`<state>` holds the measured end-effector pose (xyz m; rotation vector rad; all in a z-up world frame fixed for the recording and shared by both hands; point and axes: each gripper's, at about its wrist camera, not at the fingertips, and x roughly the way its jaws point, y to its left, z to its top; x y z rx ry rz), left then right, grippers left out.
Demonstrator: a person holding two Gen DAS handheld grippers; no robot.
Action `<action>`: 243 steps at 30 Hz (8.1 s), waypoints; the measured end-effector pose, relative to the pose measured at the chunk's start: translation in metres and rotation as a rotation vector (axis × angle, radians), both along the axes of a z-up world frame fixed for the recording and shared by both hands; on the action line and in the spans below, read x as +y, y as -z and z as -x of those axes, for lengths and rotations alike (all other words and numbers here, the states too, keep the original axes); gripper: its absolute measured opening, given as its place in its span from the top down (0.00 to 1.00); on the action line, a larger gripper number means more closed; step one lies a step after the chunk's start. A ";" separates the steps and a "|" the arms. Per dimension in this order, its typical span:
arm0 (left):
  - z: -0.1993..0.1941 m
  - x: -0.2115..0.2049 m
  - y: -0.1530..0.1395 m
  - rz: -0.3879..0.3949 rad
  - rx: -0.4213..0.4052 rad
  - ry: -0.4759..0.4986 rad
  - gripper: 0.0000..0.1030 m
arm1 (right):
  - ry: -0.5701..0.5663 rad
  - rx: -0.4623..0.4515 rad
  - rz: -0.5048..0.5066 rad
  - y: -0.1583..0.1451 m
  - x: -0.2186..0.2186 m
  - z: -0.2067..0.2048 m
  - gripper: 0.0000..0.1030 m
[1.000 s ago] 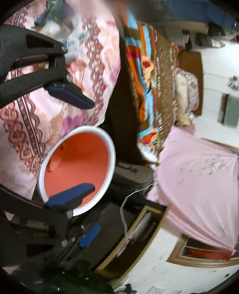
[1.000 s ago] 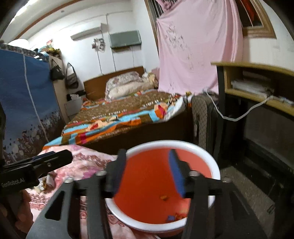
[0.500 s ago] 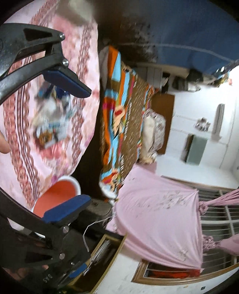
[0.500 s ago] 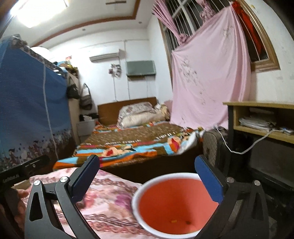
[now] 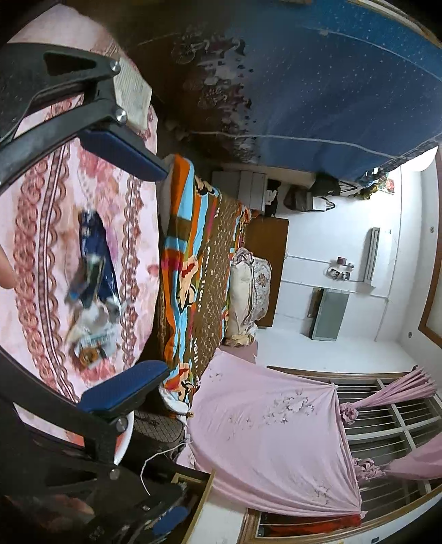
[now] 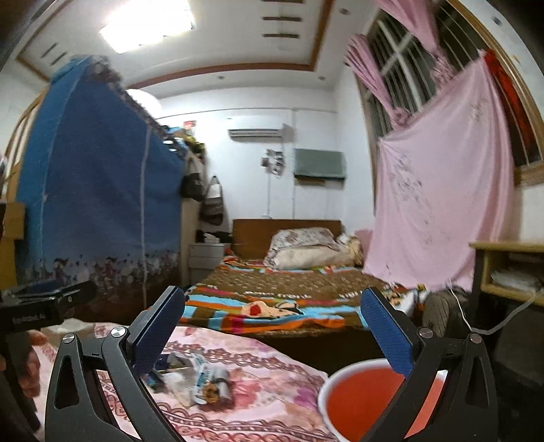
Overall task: Collect trash
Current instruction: 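Move both open tools back over the remaining items on the bed, then grasp the green-and-white packet with the left tool while the right tool grasps a brown round scrap, then carry the packet and brown scrap toward the orange basin with both tools, then open both tools over the orange basin to drop the packet and scrap, then move both open tools back over the remaining items on the bed, then grasp the blue snack bag with the left tool while the right tool grasps the toothpaste tube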
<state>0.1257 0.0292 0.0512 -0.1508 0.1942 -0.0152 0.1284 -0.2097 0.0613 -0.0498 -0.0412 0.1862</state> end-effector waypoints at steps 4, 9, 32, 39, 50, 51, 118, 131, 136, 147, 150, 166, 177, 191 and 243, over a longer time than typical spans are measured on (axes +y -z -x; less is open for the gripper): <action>0.002 0.008 0.013 -0.016 0.016 0.004 0.00 | -0.026 0.021 0.059 0.012 0.018 -0.009 0.00; -0.004 0.006 0.033 -0.040 0.076 0.017 0.00 | -0.043 0.100 0.109 0.029 0.032 -0.025 0.00; -0.099 -0.023 0.088 0.095 0.560 0.220 0.28 | -0.245 0.690 0.170 0.088 0.054 -0.105 0.68; -0.106 -0.018 0.095 0.158 0.599 0.227 0.51 | -0.275 0.729 0.202 0.093 0.063 -0.114 0.76; -0.105 -0.015 0.094 0.179 0.587 0.233 0.66 | -0.285 0.845 0.210 0.107 0.066 -0.134 0.78; -0.104 -0.015 0.093 0.181 0.581 0.232 0.66 | -0.290 0.844 0.209 0.106 0.066 -0.133 0.80; -0.056 -0.259 -0.010 -0.229 0.076 0.637 0.66 | 0.271 0.180 -0.163 0.035 -0.162 -0.031 0.83; -0.090 -0.296 0.026 -0.271 0.293 0.684 0.66 | 0.279 0.399 -0.248 0.076 -0.182 -0.057 0.81; -0.098 -0.305 0.036 -0.266 0.369 0.695 0.66 | 0.279 0.429 -0.247 0.081 -0.184 -0.060 0.81; -0.116 -0.314 0.055 -0.223 0.546 0.695 0.64 | 0.295 0.506 -0.270 0.087 -0.190 -0.065 0.81; -0.119 -0.313 0.056 -0.204 0.572 0.693 0.64 | 0.299 0.522 -0.267 0.088 -0.192 -0.068 0.80; -0.119 -0.287 0.042 -0.146 0.546 0.618 0.30 | 0.313 0.502 -0.256 0.076 -0.188 -0.061 0.59; -0.103 -0.236 0.014 -0.120 0.380 0.436 0.00 | 0.345 0.403 -0.237 0.050 -0.170 -0.050 0.21; -0.062 -0.140 -0.007 -0.089 0.197 0.166 0.00 | 0.291 0.158 -0.222 0.011 -0.110 -0.014 0.00; -0.121 0.034 0.077 -0.076 0.469 0.172 0.15 | -0.169 0.602 0.098 0.072 0.062 -0.113 0.58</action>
